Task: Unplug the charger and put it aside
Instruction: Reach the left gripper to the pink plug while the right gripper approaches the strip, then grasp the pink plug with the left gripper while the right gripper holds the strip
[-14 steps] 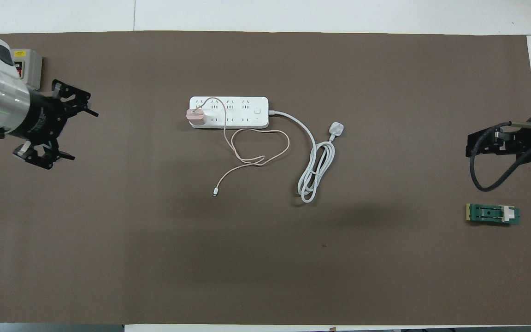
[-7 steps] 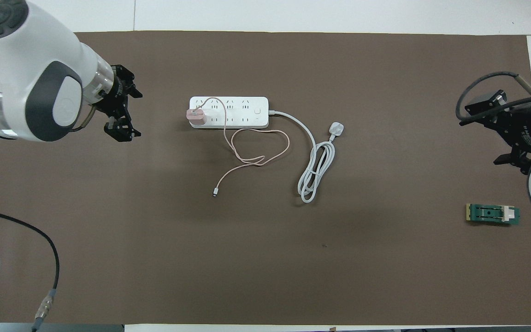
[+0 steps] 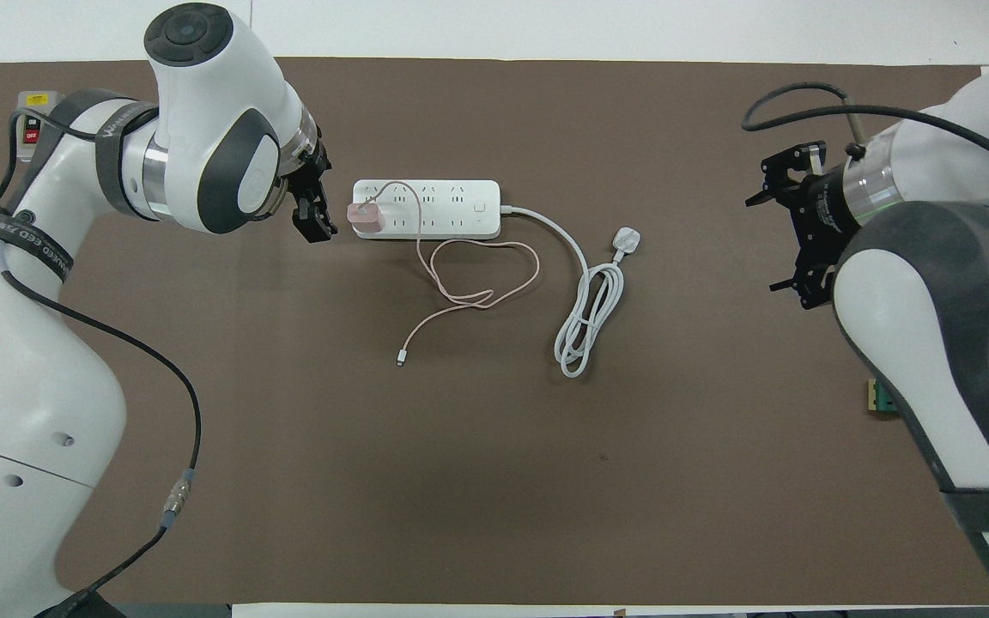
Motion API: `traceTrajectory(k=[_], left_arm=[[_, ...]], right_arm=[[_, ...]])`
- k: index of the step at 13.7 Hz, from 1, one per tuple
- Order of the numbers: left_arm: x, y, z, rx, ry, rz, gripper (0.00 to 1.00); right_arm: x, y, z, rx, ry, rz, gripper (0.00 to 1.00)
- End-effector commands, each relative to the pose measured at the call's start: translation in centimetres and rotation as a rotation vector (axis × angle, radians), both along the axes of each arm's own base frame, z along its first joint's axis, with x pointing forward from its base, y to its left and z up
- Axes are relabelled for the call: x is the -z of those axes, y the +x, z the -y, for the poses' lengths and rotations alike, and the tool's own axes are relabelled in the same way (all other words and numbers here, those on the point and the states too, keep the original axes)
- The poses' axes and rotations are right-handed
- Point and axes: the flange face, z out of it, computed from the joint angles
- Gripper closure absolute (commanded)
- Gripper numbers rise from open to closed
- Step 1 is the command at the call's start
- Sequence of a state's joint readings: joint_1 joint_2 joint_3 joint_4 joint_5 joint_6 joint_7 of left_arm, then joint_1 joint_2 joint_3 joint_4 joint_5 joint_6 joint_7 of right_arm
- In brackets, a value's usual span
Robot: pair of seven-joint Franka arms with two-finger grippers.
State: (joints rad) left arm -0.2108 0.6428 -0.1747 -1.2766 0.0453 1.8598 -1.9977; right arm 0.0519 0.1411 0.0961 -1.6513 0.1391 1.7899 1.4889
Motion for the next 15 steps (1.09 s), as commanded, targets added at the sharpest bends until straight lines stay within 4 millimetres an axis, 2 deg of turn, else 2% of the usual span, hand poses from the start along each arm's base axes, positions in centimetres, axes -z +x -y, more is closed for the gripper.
traceTrajectory(k=[1,2,4,5,6,8,10,12,14,15], left_arm=[[-0.7,0.6,0.8,-0.015,0.007,0.054,0.00],[-0.3,0.6,0.9,-0.018,0.004,0.061,0.00],[0.3,0.2,1.1,-0.012,-0.008,0.092,0.00],[1.3,-0.5,1.4,-0.006,-0.006,0.089,0.00],[1.5,-1.1,1.5,-0.002,-0.004,0.078,0.00],[2.3,-1.8,1.8,0.006,0.002,0.063,0.00],[3.1,-2.4,2.0,0.002,-0.004,0.075,0.00],[3.9,-3.6,2.5,0.015,-0.009,0.083,0.00],[3.8,-3.5,2.4,0.012,-0.009,0.084,0.00],[3.7,-3.5,2.4,0.010,-0.012,0.085,0.00]], right_arm=[[1.6,3.8,-3.0,0.098,0.063,-0.022,0.01],[1.8,5.0,-4.3,0.154,0.081,-0.001,0.01],[4.5,5.7,-9.0,0.174,0.079,-0.016,0.02],[5.2,6.5,-10.9,0.171,0.083,-0.020,0.02],[6.2,7.6,-12.9,0.154,0.087,-0.028,0.02],[7.9,8.9,-15.4,0.119,0.086,-0.042,0.02],[9.9,9.0,-18.5,0.082,0.084,-0.043,0.03],[11.3,10.0,-20.0,0.073,0.096,-0.018,0.04],[12.9,10.4,-20.8,0.074,0.113,-0.011,0.04],[13.7,9.6,-22.8,0.048,0.112,-0.017,0.04]])
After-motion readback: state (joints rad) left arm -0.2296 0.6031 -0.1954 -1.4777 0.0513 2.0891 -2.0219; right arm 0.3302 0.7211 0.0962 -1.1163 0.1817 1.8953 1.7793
